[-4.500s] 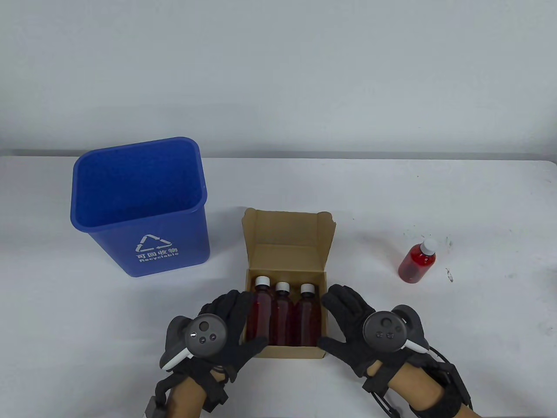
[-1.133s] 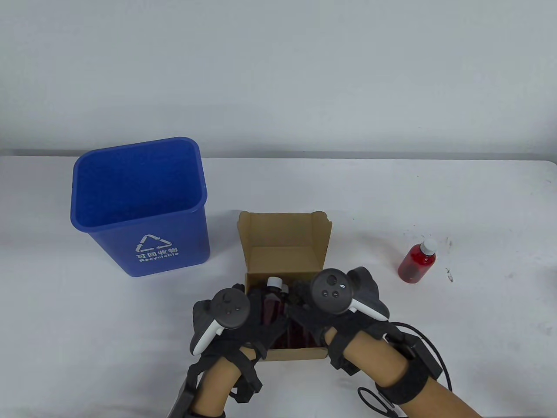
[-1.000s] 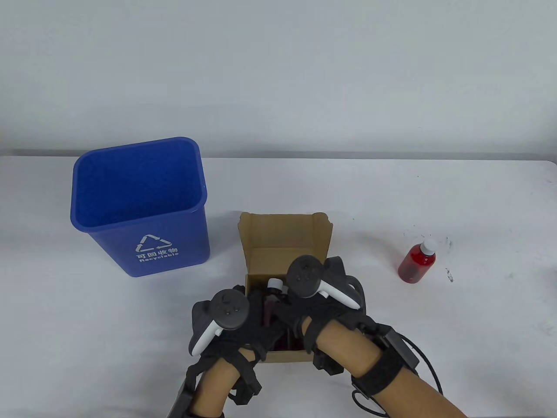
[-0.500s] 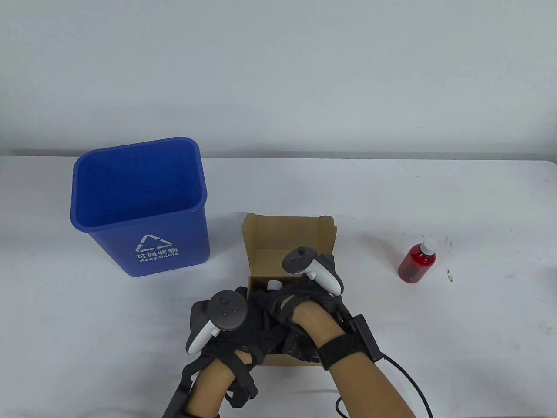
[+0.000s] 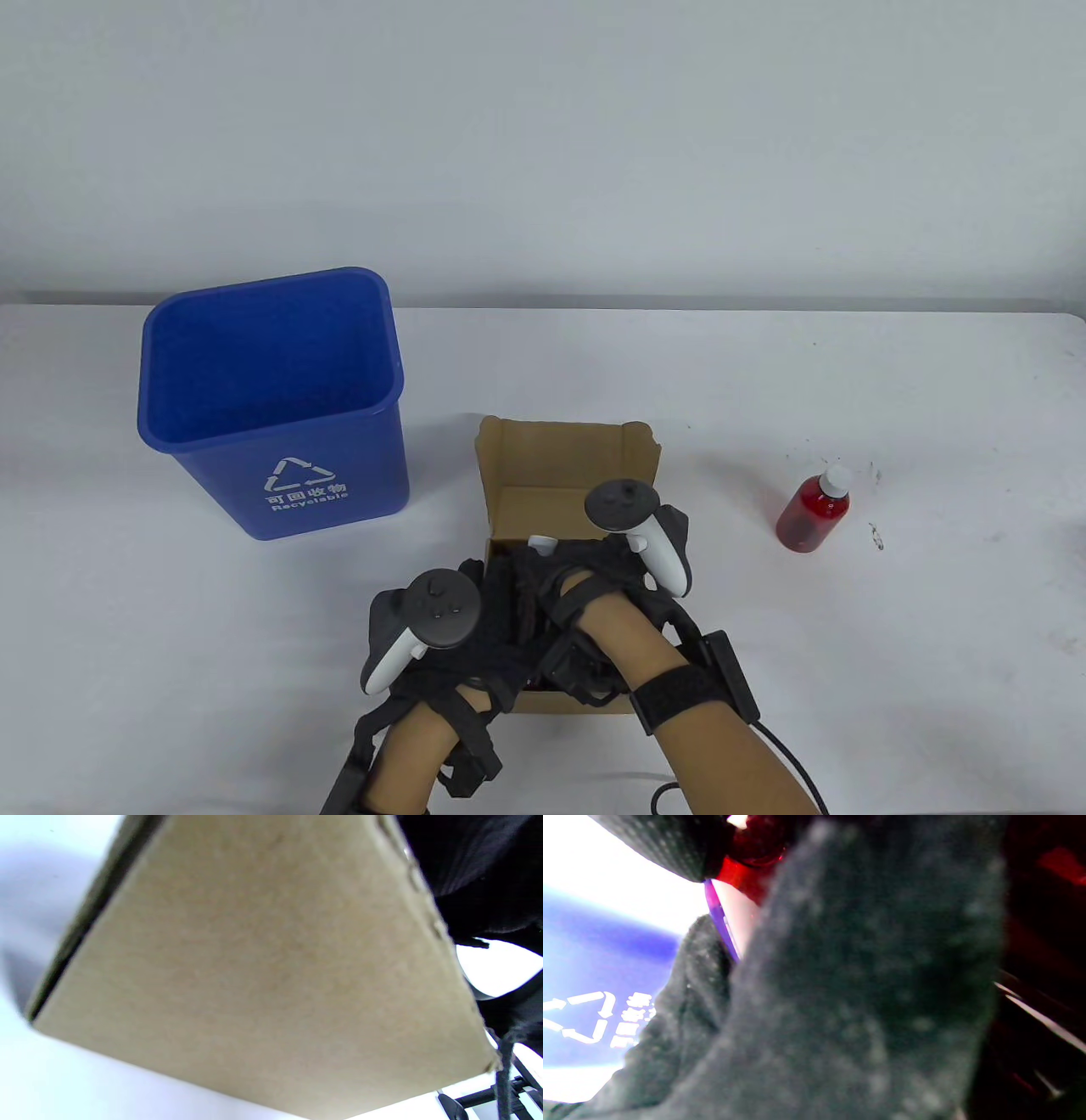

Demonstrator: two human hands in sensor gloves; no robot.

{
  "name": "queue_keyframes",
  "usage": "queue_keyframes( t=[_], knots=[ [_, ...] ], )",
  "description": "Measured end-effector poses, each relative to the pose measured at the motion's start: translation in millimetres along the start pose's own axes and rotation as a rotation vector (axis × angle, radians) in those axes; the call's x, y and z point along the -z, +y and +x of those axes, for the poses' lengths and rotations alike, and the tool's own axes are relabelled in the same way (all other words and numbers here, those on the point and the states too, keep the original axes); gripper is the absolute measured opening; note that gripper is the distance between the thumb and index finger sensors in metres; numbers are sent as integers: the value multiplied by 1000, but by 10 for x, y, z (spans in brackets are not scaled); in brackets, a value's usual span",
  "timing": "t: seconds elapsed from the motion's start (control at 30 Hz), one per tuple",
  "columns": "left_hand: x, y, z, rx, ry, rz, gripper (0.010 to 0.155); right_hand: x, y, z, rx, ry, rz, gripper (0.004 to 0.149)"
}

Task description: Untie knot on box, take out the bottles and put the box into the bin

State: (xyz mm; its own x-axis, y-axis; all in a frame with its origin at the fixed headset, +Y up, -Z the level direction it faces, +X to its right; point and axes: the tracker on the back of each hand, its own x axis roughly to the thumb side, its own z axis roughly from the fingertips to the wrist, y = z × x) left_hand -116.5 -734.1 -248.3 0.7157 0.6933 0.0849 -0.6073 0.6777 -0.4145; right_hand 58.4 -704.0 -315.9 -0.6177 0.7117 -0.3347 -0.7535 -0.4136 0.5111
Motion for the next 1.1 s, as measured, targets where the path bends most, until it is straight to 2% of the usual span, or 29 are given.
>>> queue_keyframes(
  t=[0.2, 0.4, 0.77, 0.97, 1.1],
  knots=[
    [-51, 22, 8, 31, 7, 1, 109, -139, -164, -25, 35, -73, -103, 63],
    [-54, 24, 4, 39, 12, -5, 108, -344, -458, 2, -20, -161, -242, 62],
    [-47, 21, 5, 54, 7, 7, 108, -749, -1241, -38, 23, -259, -448, 62],
    [-43, 19, 6, 49, 6, 5, 107, -944, -1657, -148, -33, -247, -586, 61],
    [-42, 18, 7, 49, 7, 5, 107, -973, -1827, -239, -34, -236, -624, 60]
  ],
)
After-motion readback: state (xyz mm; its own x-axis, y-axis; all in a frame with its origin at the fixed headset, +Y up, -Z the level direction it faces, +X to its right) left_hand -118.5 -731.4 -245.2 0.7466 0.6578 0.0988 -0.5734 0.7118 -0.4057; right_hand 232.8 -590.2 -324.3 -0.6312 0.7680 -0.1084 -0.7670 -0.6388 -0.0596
